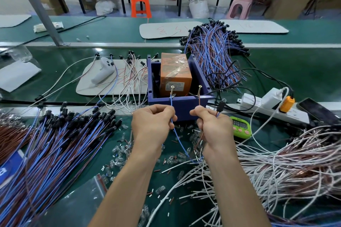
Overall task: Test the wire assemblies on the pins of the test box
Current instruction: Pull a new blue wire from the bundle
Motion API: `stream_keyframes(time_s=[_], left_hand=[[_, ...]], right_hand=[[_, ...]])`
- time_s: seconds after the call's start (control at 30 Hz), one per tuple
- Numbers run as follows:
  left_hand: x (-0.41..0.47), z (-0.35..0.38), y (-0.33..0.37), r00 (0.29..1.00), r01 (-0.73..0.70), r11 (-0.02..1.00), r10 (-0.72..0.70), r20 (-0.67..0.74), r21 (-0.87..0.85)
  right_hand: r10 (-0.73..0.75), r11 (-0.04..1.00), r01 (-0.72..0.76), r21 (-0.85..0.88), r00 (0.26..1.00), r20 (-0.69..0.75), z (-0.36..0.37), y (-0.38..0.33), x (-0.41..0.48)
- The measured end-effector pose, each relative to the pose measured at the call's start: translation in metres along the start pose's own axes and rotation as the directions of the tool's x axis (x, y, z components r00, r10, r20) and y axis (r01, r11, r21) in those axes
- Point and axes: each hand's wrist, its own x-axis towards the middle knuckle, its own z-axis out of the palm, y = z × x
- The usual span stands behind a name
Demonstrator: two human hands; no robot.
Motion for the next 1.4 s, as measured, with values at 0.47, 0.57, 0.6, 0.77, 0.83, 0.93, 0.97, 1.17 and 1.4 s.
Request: stream_keyframes(time_s=[0.47,0.57,0.6,0.77,0.83,0.93,0.97,1.17,1.4], left_hand=[[-0.002,-0.002,0.0,1.0,-0.001,1.0,0.001,0.013,-0.026],[-0.001,-0.002,0.0,1.0,-0.003,1.0,0.003,0.017,-0.03],[-0.001,-0.002,-0.001,1.0,-0.004,1.0,0.005,0.018,-0.031],[0.001,-0.005,-0.001,0.999,-0.013,0.999,0.014,0.029,-0.038],[0.001,-0.007,-0.001,0.999,-0.012,0.999,0.013,0.029,-0.04],[0.001,-0.012,-0.002,1.0,-0.008,0.999,0.009,0.02,-0.045],[0.001,-0.015,-0.003,1.0,-0.008,0.998,0.009,0.016,-0.058],[0.003,-0.033,-0.01,0.999,-0.034,0.989,0.031,-0.025,-0.144],[0.017,-0.074,-0.028,0.979,-0.067,0.996,0.077,-0.188,0.057]], right_hand=[[0.012,1.0,-0.012,0.006,1.0,0.004,-0.001,0.0,-0.002],[0.012,1.0,-0.012,0.022,1.0,0.003,0.001,0.0,-0.001],[0.013,0.999,-0.013,0.032,1.0,0.003,0.002,0.0,-0.001],[0.016,0.999,-0.016,0.029,1.0,0.006,0.001,-0.001,-0.001],[0.022,0.999,-0.022,0.028,1.0,0.01,0.0,-0.002,-0.002],[0.058,0.998,-0.059,0.028,0.998,0.027,-0.003,-0.005,-0.003],[0.089,0.995,-0.09,0.038,0.995,0.037,-0.006,-0.005,-0.003],[0.185,0.948,-0.213,0.235,0.973,0.136,-0.027,-0.008,-0.007],[0.11,0.993,-0.081,-0.089,0.907,0.407,-0.035,-0.015,-0.035]])
